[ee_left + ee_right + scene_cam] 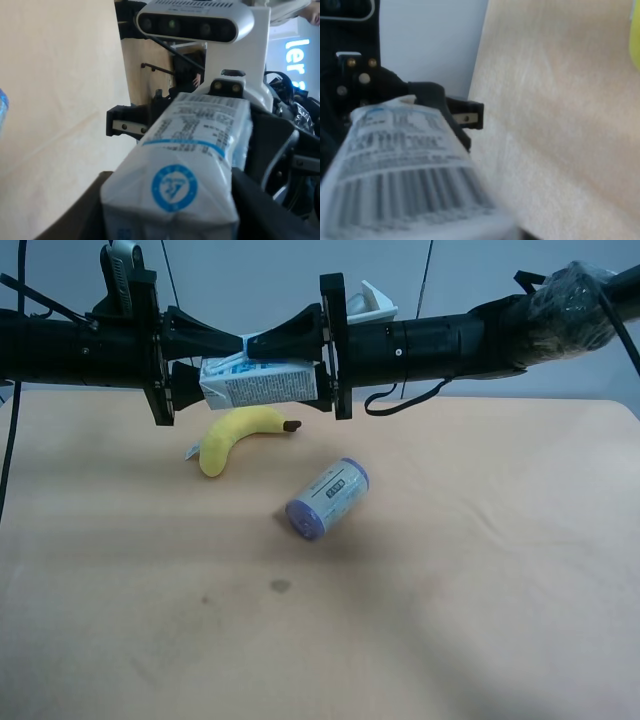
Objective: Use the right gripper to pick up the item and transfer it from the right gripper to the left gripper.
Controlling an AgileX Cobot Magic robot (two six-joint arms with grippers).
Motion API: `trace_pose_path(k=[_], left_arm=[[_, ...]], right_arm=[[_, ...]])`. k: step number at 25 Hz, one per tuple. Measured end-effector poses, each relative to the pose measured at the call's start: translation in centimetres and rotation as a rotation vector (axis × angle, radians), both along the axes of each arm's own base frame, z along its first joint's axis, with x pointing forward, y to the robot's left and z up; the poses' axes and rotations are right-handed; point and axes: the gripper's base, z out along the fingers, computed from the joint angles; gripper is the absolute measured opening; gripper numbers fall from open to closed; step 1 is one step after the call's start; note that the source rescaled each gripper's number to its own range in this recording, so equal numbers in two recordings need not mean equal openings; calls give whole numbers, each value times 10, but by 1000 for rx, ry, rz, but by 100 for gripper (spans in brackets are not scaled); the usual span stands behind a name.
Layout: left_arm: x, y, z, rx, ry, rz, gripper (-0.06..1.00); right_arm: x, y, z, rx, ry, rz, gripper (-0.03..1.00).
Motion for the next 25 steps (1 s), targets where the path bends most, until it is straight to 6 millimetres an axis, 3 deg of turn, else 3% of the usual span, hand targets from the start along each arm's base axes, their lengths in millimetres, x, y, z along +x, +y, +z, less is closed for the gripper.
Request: trace_pose_path(k=[3, 6, 14, 21, 25], left_arm=[[0, 0, -1, 7, 3, 2, 3], [0, 0, -1, 12, 3, 2, 3], [-1, 0, -1, 10, 17, -3, 3], [0, 1, -2, 20, 27, 9, 3], [0, 1, -1, 23, 22, 12, 3]], right_arm=[[0, 0, 1, 5, 0, 4, 57], [-1, 0, 2, 13, 0, 7, 74], [-7, -2, 7, -50, -31, 46, 79], [-6, -22, 13, -148, -56, 52, 79], [-6, -39, 14, -296, -101, 39, 79]])
